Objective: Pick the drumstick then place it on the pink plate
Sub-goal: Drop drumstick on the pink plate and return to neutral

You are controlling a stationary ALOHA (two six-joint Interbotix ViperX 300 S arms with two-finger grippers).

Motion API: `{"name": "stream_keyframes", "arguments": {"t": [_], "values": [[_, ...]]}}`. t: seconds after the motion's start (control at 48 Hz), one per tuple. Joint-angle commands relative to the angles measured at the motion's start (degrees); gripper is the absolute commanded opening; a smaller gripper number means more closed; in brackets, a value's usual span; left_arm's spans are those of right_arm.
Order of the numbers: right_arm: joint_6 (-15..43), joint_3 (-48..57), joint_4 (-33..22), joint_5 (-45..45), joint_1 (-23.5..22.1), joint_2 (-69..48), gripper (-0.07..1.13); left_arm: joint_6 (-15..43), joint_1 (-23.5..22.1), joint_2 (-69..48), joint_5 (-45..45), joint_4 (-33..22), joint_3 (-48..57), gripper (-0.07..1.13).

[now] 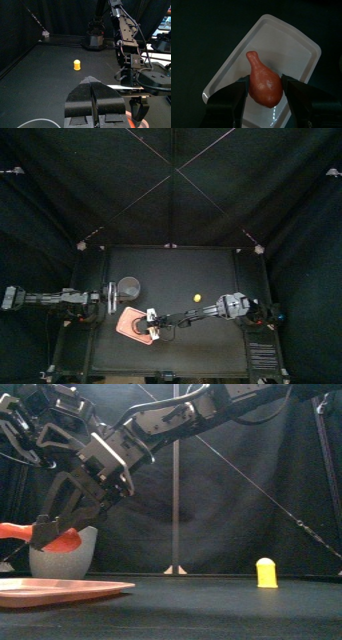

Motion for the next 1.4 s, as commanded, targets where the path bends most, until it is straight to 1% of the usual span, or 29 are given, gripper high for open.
{"name": "stream_keyframes", "arguments": {"t": [0.021,0.125,0.5,0.688,0.854,1.021,1.146,1.292,1.396], "values": [[0.1,-1.9,0.2,-0.3,-0.4,-1.7,0.87,-0.1,0.1,0.2,-0.5,0.0,-0.6,0.06],[0.1,-1.9,0.2,-0.4,-0.4,-1.8,0.91,-0.1,0.1,0.2,-0.5,0.0,-0.5,0.06],[0.1,-1.8,0.2,-0.5,-0.6,-3.2,0.91,-0.2,0.2,0.2,-0.5,-0.4,0.0,0.06],[0.4,1.8,0.8,-2.3,-0.4,-7.0,0.91,-0.2,0.2,0.2,-0.5,-0.8,0.4,0.06],[1.1,9.8,4.3,-11.0,-0.5,-12.8,0.91,-0.1,0.2,0.2,-0.5,-0.9,0.4,0.06],[1.1,20.0,7.9,-22.7,-0.8,-19.2,0.91,0.0,0.2,0.2,-0.5,-0.8,0.4,0.06],[1.2,27.8,9.8,-28.2,-0.9,-23.7,0.91,0.0,0.2,0.1,-0.5,-0.8,0.4,0.06],[1.1,35.1,13.9,-33.7,-0.9,-29.4,0.91,0.1,0.2,0.1,-0.5,-0.8,0.4,0.06],[0.9,40.6,15.6,-39.6,-1.0,-33.4,0.91,0.1,0.2,0.1,-0.5,-0.8,0.5,0.06]]}}
